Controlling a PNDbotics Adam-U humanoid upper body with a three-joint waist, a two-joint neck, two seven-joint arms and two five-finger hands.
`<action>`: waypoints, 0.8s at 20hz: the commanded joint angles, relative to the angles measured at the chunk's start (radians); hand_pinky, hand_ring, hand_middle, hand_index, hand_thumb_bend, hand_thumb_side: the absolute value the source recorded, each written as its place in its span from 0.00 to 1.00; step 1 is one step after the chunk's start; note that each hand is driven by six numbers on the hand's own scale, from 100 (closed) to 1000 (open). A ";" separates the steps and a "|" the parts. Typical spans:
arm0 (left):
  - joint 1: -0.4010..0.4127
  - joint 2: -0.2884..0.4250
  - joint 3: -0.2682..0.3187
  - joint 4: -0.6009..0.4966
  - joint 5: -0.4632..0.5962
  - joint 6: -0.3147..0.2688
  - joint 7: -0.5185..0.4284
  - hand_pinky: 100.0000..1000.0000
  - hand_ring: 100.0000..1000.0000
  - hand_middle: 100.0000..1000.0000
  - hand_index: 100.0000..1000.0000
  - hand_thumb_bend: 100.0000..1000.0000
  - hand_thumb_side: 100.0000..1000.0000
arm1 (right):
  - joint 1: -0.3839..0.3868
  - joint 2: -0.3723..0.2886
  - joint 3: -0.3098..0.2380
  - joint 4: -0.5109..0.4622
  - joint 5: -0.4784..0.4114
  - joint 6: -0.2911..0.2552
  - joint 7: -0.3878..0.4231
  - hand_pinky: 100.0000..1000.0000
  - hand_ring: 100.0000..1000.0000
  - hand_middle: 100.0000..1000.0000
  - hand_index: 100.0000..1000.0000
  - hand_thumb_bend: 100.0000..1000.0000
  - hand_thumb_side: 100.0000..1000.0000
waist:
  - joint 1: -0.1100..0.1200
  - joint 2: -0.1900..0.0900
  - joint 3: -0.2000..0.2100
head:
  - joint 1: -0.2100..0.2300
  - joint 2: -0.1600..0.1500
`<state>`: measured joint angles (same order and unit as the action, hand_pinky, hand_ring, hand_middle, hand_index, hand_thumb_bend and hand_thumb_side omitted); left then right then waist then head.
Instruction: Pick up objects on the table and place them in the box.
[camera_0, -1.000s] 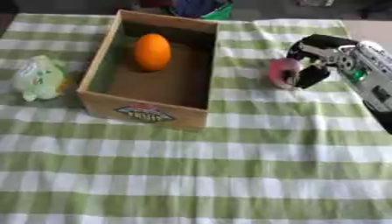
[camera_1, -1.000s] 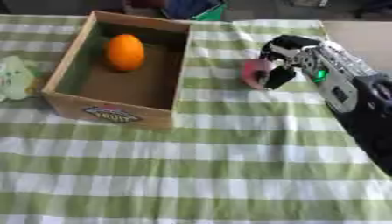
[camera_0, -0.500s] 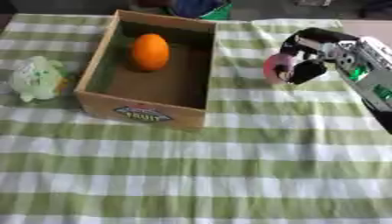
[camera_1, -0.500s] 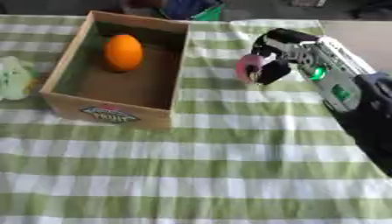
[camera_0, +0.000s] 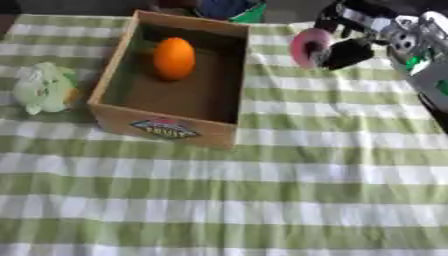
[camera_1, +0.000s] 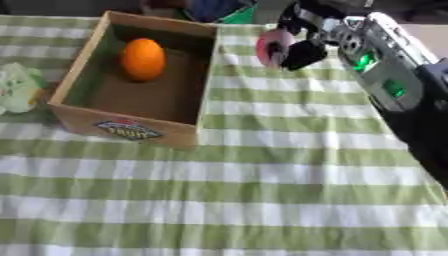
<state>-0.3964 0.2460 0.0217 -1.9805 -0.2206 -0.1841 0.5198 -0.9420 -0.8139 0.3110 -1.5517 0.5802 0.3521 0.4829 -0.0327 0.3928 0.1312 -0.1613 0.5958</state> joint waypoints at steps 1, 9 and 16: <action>-0.009 0.017 0.003 -0.020 0.003 0.002 0.000 0.67 0.65 0.69 0.74 0.00 0.80 | -0.051 -0.015 -0.002 -0.043 -0.013 0.001 0.010 0.65 0.72 0.48 0.61 0.00 0.20 | -0.001 -0.030 0.002 | 0.014 0.001; -0.012 0.020 -0.001 -0.020 0.005 0.001 -0.005 0.67 0.65 0.69 0.74 0.00 0.80 | -0.172 0.078 0.034 -0.039 -0.008 -0.003 0.046 0.65 0.72 0.49 0.62 0.00 0.20 | -0.009 -0.042 0.020 | 0.010 0.001; -0.019 0.016 -0.004 -0.020 0.008 0.001 -0.009 0.67 0.65 0.69 0.74 0.00 0.80 | -0.219 0.170 0.062 -0.007 -0.002 -0.002 0.060 0.65 0.71 0.48 0.62 0.00 0.19 | -0.013 -0.042 0.037 | -0.013 -0.006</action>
<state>-0.4009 0.2463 0.0206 -1.9805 -0.2166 -0.1813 0.5145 -1.1363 -0.6431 0.3776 -1.5594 0.5743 0.3510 0.5382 -0.0492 0.3761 0.1675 -0.1675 0.5971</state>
